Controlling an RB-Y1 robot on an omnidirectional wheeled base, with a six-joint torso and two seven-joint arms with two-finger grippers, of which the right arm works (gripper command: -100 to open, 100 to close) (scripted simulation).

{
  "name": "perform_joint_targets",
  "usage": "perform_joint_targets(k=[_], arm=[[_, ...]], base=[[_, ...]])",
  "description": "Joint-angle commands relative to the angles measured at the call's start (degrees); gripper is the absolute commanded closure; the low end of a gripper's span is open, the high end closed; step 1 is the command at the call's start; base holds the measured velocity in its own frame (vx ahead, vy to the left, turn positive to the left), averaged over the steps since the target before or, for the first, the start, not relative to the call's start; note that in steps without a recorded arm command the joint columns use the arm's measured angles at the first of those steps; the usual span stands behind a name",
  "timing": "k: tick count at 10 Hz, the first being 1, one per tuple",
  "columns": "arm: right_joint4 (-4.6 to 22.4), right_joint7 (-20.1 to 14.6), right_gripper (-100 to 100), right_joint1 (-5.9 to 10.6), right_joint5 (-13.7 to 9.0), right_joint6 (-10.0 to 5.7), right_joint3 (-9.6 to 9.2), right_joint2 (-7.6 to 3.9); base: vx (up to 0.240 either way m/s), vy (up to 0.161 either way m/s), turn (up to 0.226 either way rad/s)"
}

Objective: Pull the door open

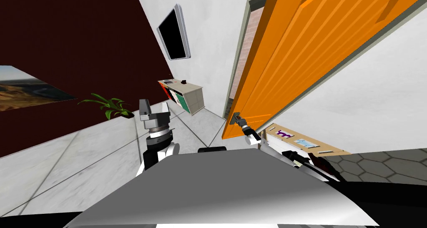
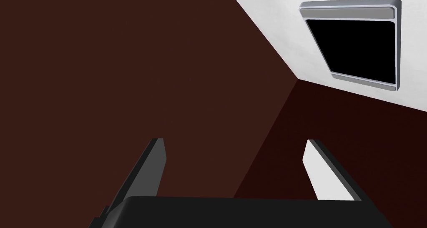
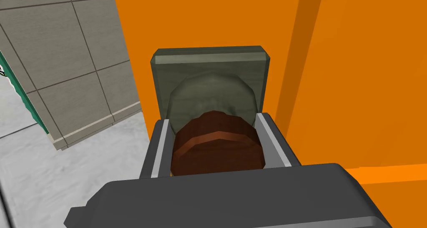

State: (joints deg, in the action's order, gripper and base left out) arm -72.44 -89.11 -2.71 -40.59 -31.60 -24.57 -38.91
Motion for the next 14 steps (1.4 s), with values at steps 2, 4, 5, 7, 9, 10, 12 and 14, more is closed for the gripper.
perform_joint_targets(k=[2,4,5,7,9,10,12,14], arm=[[-0.81,-1.06,100,-0.62,0.18,-0.50,-0.95,-1.07],[-1.78,-2.66,100,-2.27,1.23,-3.31,-2.87,-3.38],[-2.19,-3.31,100,-2.96,1.70,-4.58,-3.66,-4.41],[-3.16,-4.84,100,-4.62,2.80,-7.58,-5.54,-6.85],[-3.70,-5.68,100,-5.54,3.41,-9.24,-6.58,-8.20],[-4.25,-6.55,100,-6.48,4.04,-10.95,-7.65,-9.59],[-5.35,-8.29,100,-8.36,5.30,-14.23,-9.79,-12.37],[-6.39,-9.92,100,-10.13,6.47,-17.57,-11.79,-14.98]], base=[[-0.024,-0.010,-0.041],[-0.003,0.005,-0.076],[-0.002,0.006,-0.093],[-0.003,-0.003,-0.078],[0.000,-0.013,-0.068],[-0.002,-0.010,-0.070],[0.012,-0.029,-0.103],[0.021,-0.042,-0.087]])
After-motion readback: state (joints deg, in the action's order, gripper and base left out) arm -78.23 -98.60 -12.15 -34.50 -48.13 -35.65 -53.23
